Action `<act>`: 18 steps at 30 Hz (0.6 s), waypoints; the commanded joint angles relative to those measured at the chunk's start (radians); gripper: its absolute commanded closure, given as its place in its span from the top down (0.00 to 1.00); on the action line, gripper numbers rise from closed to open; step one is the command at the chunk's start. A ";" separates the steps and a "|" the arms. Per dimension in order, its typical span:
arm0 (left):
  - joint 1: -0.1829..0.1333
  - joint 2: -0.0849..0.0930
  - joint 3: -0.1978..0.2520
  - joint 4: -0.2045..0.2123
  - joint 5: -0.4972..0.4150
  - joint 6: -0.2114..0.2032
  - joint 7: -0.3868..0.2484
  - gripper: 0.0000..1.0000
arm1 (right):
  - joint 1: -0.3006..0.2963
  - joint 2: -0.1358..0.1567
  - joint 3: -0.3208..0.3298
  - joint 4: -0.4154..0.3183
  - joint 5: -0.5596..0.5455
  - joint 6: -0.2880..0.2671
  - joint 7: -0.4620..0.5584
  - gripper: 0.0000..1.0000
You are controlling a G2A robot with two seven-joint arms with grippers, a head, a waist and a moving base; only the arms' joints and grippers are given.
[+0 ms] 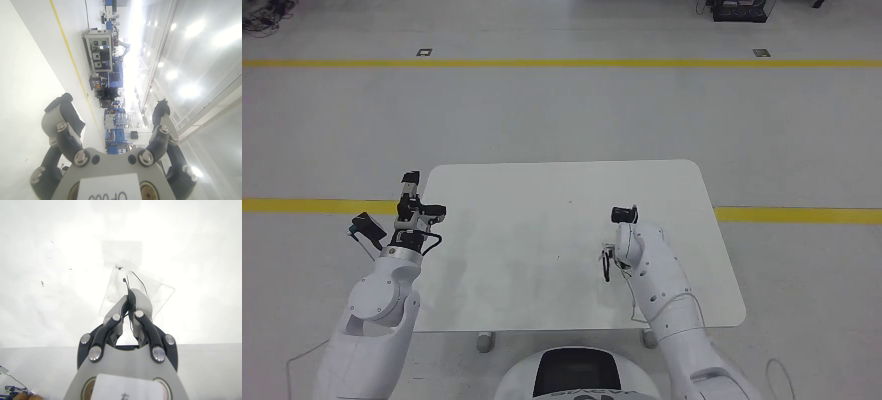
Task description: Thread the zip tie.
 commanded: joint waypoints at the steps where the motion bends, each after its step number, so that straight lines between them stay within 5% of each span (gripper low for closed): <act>1: 0.000 0.000 0.000 0.000 0.000 0.000 0.000 1.00 | -0.013 -0.002 0.002 -0.025 0.000 0.000 -0.001 0.00; 18: 0.000 0.000 0.000 0.000 0.000 0.000 0.000 1.00 | -0.161 -0.030 0.054 -0.285 0.039 0.000 -0.030 0.00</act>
